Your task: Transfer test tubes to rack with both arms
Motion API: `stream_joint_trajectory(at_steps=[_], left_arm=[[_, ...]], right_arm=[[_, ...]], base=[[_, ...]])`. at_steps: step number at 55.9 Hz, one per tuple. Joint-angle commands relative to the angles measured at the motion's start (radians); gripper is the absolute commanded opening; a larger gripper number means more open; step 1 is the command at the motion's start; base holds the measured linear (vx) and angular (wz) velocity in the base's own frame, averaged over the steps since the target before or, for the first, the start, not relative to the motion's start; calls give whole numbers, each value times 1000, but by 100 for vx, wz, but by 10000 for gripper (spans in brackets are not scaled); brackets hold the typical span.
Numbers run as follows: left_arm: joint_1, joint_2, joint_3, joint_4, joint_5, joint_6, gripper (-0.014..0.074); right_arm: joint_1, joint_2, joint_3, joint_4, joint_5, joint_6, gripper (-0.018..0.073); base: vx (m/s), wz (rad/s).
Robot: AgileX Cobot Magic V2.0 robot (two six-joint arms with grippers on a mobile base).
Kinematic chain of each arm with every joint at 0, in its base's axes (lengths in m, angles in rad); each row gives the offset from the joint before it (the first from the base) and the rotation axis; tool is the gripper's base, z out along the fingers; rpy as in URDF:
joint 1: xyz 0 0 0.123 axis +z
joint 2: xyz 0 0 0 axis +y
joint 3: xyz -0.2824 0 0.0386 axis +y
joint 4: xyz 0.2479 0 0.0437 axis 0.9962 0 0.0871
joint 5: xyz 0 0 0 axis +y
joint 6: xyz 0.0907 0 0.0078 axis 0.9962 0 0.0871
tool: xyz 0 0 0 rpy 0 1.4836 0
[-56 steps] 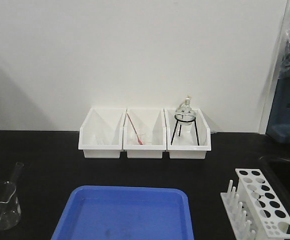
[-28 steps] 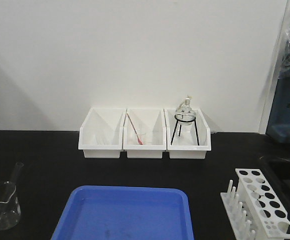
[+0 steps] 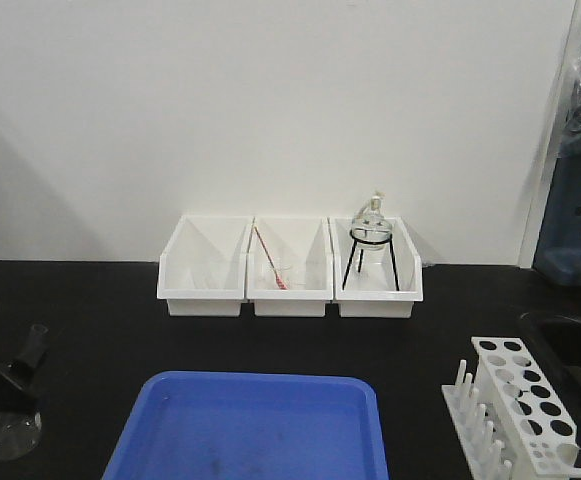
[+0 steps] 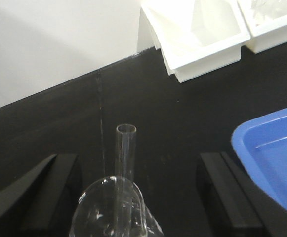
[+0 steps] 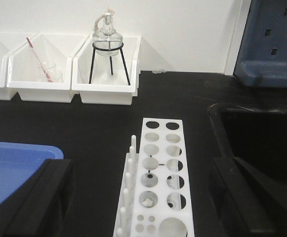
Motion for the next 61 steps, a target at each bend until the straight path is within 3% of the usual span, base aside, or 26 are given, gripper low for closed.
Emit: stream_joint_trajectory(at_steps=[1, 16, 30, 55, 61], left_arm=[[1, 38, -98, -12, -34, 4, 591], [6, 185, -242, -12, 10, 41, 589], [61, 259, -315, -11, 23, 56, 589], [59, 349, -315, -11, -158, 45, 589], [59, 363, -315, -11, -159, 4, 586]], right_arm=[[-1, -5, -37, -3, -73, -4, 592], [-1, -5, -37, -3, -73, -4, 592], [-1, -5, -37, -3, -74, -4, 592], [-1, -5, -37, -3, -77, -4, 592], [-1, -5, -37, -3, -77, -4, 592]], base=[[0, 0], [0, 0], [0, 0], [0, 0], [0, 0]])
